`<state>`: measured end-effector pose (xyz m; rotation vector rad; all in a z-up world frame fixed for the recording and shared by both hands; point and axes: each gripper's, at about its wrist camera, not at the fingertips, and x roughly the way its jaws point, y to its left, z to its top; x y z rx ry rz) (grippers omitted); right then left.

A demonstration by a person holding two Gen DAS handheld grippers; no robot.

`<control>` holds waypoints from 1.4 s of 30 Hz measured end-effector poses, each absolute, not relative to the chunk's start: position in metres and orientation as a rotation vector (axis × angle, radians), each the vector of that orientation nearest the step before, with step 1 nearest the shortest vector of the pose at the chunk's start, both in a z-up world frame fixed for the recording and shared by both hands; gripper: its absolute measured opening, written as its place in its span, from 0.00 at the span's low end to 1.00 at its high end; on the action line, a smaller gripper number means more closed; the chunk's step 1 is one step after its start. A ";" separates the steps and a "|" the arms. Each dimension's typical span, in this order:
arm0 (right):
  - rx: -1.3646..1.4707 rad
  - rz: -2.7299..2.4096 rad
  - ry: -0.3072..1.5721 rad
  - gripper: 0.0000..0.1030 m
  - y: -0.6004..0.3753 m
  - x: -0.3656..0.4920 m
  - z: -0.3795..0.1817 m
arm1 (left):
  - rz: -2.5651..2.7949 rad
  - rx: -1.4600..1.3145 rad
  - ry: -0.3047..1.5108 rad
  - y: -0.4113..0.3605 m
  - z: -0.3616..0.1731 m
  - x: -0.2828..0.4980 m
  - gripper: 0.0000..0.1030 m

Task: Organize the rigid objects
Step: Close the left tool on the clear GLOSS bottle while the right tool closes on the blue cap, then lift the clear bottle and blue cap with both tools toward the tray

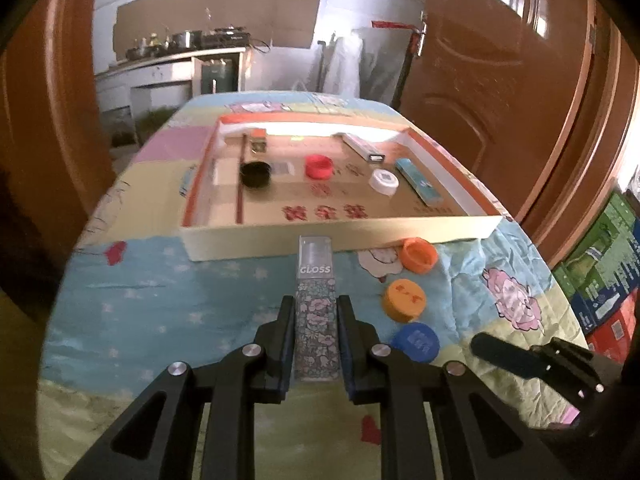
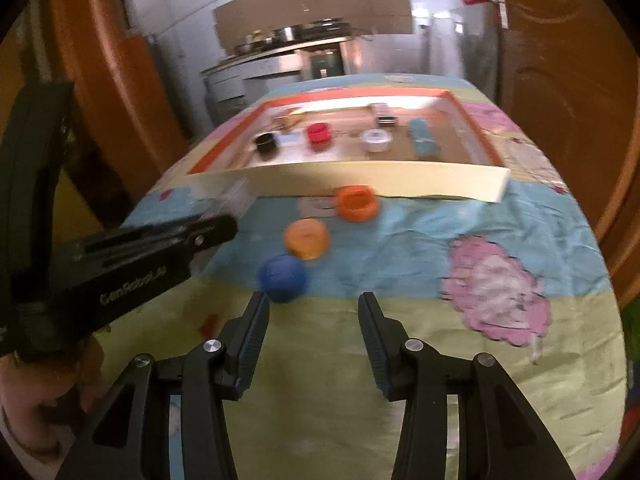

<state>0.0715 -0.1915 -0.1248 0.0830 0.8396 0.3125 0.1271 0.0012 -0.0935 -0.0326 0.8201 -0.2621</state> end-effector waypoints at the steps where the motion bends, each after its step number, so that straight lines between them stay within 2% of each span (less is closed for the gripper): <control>1: 0.070 0.323 0.838 0.47 -0.186 0.072 -0.125 | -0.257 -0.029 0.814 0.003 -0.091 0.126 0.20; 11: 0.001 0.277 0.853 0.47 -0.158 0.092 -0.131 | -0.243 -0.020 0.795 0.011 -0.088 0.123 0.20; 12: 0.001 0.274 0.856 0.42 -0.158 0.093 -0.132 | -0.243 -0.020 0.797 0.012 -0.088 0.123 0.20; 13: -0.001 0.268 0.856 0.30 -0.159 0.093 -0.131 | -0.242 -0.020 0.799 0.012 -0.090 0.123 0.20; 42: -0.006 0.195 0.774 0.30 -0.166 0.096 -0.103 | -0.212 0.011 0.790 0.009 -0.087 0.127 0.20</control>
